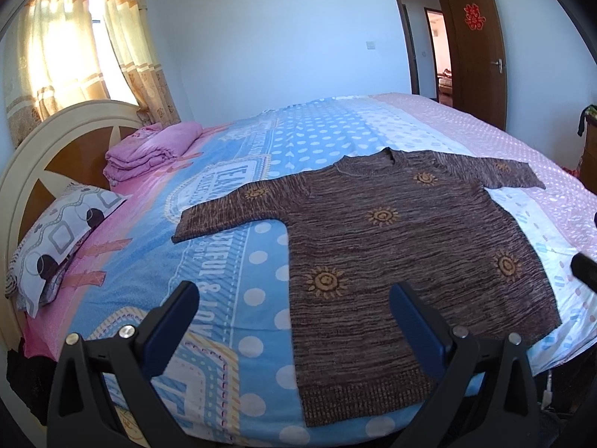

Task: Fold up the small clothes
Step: 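Grasp the sweater sleeve cuff nearest the right gripper with the right gripper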

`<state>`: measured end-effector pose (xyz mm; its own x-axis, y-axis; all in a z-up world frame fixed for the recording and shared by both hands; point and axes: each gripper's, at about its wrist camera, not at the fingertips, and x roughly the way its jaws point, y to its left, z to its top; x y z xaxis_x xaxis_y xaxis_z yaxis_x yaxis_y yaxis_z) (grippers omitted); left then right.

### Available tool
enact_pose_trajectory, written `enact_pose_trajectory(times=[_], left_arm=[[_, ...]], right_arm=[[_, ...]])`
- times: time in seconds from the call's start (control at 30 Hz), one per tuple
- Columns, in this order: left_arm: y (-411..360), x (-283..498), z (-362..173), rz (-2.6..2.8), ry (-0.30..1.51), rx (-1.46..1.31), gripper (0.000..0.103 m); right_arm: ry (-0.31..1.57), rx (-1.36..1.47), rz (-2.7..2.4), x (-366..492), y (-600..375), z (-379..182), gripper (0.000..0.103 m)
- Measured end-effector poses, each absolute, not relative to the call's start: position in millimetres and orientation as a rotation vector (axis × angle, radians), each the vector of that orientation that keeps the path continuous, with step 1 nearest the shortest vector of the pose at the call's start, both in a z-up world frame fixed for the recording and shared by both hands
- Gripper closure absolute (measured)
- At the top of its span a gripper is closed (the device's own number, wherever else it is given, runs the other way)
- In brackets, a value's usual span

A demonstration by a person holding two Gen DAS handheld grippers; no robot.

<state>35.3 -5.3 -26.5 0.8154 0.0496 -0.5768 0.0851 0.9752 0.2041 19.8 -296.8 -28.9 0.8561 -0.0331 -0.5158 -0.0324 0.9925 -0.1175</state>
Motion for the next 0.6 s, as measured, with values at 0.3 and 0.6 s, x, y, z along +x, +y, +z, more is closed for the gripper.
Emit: enact_pose_trajectory(times=[0.3,0.6], left_arm=[[-23,117,-41,0.0,0.644,0.282,0.0],[-44,203,-64,0.005,0.673,0.272,0.0]], right_arm=[[0.606,0.052,-0.139,94,-403,-25,0.001],[0.738,0.287,-0.32,169,-530,-42,0.004]])
